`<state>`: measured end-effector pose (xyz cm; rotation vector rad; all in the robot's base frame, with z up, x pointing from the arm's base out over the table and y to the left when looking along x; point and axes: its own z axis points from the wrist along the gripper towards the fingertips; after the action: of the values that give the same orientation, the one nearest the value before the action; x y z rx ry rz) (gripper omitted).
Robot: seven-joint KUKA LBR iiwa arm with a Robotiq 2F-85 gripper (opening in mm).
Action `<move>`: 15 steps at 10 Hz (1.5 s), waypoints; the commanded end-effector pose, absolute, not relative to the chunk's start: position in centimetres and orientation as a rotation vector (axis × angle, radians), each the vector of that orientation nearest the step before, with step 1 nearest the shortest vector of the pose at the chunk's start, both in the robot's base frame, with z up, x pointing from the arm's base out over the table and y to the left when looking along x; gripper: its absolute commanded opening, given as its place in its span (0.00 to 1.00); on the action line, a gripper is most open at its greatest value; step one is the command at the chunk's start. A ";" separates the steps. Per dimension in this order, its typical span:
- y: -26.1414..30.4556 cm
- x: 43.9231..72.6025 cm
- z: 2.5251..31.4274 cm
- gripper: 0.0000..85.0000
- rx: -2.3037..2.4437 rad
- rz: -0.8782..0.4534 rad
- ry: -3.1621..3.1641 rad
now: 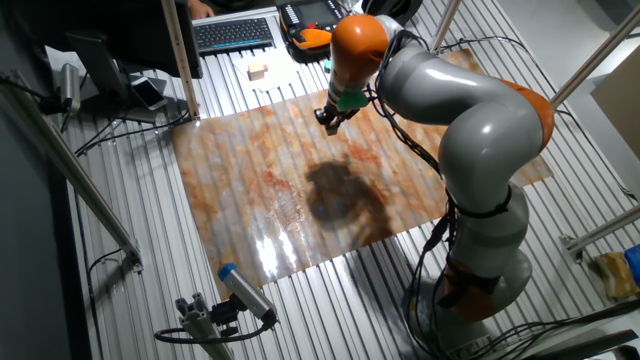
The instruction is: Pick up the small block on the left and move it to the right
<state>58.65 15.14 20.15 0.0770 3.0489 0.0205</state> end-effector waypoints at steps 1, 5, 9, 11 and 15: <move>15.4 58.6 19.6 0.00 0.082 0.015 3.041; 16.2 58.3 17.7 0.00 0.102 0.020 3.024; 16.8 58.0 15.7 0.00 0.120 0.025 3.017; 16.9 58.0 15.6 0.00 0.122 0.005 3.029; 16.9 58.5 14.4 0.00 0.084 0.038 2.966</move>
<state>58.48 16.96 14.28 0.0823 2.9626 0.0501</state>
